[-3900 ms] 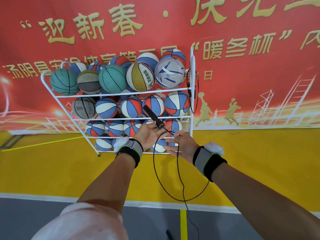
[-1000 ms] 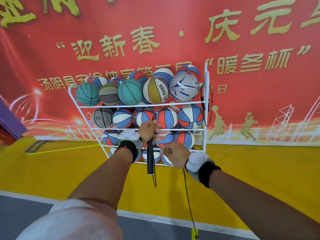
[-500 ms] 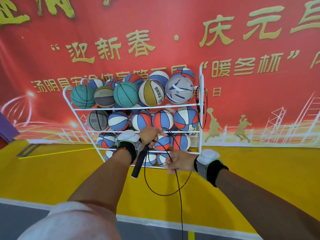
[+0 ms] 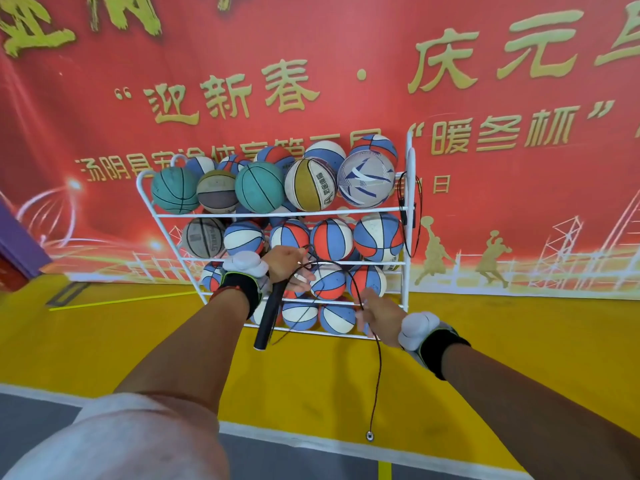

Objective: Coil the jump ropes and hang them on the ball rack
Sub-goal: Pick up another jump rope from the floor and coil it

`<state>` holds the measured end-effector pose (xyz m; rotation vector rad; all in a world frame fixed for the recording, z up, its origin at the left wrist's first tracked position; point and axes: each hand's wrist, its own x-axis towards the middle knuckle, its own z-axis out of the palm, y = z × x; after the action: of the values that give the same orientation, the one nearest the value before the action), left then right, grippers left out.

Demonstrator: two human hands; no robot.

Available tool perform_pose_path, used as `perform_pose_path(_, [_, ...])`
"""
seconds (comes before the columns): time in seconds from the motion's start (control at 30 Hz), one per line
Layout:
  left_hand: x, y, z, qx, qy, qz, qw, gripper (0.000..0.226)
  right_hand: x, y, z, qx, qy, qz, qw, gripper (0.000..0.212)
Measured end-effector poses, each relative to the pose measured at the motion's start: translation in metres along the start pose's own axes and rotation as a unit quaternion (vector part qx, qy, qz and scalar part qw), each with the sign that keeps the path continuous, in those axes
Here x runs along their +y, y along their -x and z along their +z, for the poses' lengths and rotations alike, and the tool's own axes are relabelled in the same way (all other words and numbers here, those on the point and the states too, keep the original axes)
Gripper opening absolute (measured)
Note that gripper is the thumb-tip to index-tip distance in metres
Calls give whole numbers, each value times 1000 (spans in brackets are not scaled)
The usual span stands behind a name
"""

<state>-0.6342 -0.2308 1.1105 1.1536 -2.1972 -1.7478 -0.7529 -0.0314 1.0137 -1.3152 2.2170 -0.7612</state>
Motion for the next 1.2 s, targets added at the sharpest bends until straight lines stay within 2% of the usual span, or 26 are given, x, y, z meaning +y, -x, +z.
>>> perform_pose_path(0.1, [-7,-1,9,-25,38,-7,999,32,-18,-8,-8,22,4,-65,998,5])
perform_pose_path(0.27, [-14,-11,27,-65,44,-4,997,31,-49,-4,-22,52,82,-128,987,34])
perform_pose_path(0.33, [-15,-12,37,-74,35,-13,997,26,-54,-3,-21,89,41,-129,987,30])
perform_pose_path(0.43, [-15,-11,47,-98,-20,-29,995,30,-43,-5,-16,159,-21,-117,980,5])
perform_pose_path(0.47, [-14,-11,49,-100,-27,-28,994,32,-38,-7,-16,167,-33,-112,979,9])
perform_pose_path(0.6, [-5,-8,54,-114,-66,-7,991,31,-22,-4,-18,134,-36,-100,985,27])
perform_pose_path(0.77, [15,-5,44,-103,47,10,993,33,9,-3,-12,73,-32,1,997,12])
perform_pose_path(0.87, [22,-5,31,-84,96,27,992,35,36,-1,1,-8,-11,38,999,5])
perform_pose_path(0.97, [23,-1,21,-63,109,32,992,34,45,8,14,-64,21,37,997,21])
perform_pose_path(1.03, [19,3,18,-39,99,36,994,35,43,11,17,-53,-15,49,997,23])
perform_pose_path(1.1, [14,5,16,-26,68,33,997,34,34,9,12,-14,-29,46,998,12])
perform_pose_path(1.2, [5,10,16,-62,43,-9,997,40,15,-2,3,47,-40,12,998,18])
